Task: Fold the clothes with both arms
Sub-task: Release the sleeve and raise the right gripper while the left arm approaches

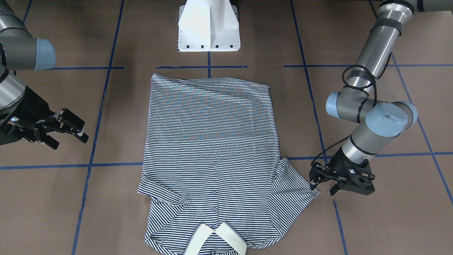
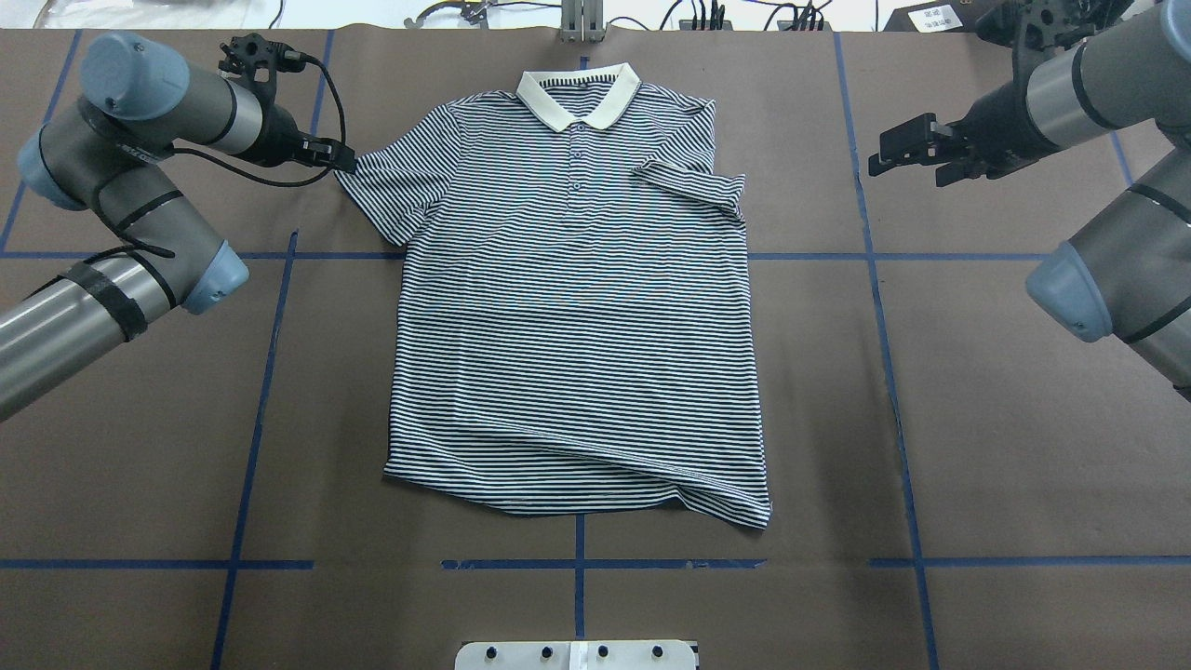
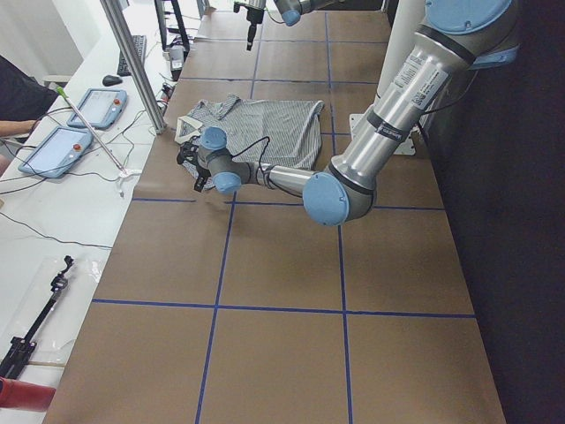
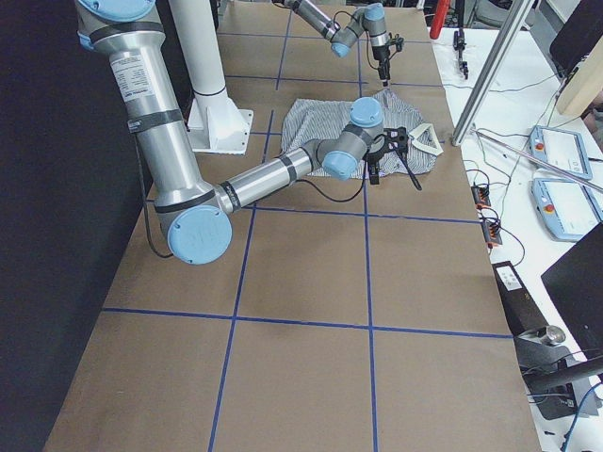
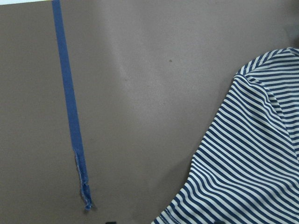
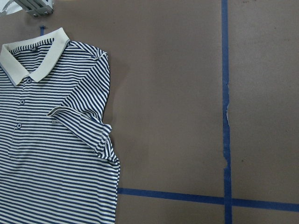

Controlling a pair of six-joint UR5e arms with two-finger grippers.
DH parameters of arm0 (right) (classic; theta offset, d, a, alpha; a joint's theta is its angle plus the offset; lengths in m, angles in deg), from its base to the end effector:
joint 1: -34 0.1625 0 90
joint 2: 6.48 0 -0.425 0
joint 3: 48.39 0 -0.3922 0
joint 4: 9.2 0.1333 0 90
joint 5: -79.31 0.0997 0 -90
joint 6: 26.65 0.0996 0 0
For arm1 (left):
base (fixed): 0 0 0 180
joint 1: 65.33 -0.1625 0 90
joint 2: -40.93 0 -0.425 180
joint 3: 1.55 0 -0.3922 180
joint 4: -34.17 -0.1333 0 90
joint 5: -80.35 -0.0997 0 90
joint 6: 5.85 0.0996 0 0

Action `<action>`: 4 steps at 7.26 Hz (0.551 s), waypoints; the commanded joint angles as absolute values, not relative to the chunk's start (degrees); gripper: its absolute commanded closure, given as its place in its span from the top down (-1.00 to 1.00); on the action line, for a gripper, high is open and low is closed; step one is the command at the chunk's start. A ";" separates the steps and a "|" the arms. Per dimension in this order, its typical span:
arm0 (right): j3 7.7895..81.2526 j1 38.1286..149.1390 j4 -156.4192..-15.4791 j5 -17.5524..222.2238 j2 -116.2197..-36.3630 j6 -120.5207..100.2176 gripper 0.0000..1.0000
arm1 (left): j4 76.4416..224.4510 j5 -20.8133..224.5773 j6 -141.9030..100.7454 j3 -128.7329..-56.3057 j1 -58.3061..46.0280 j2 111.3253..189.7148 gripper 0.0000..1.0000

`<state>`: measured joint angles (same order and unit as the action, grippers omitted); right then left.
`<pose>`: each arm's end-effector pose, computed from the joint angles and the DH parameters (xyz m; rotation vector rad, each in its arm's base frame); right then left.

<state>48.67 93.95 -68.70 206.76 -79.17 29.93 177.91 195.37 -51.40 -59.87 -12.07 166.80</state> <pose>-0.2404 -0.5608 0.3704 0.2569 -1.0664 0.1029 0.3873 -0.6713 0.4417 0.4856 0.9526 0.0818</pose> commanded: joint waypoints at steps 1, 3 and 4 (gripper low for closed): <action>48.73 93.94 -68.70 206.58 -79.17 29.95 1.00 | 179.19 194.61 -51.29 -58.24 -12.95 167.31 0.19; 48.65 93.94 -68.70 206.49 -79.17 29.95 1.00 | 179.19 194.43 -51.29 -55.36 -12.95 169.58 0.13; 48.65 93.94 -68.70 206.40 -79.17 29.95 1.00 | 179.27 193.91 -51.20 -54.90 -12.95 169.77 0.00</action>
<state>48.68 93.94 -68.70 206.50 -79.17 29.95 179.20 194.34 -51.26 -55.92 -12.93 169.13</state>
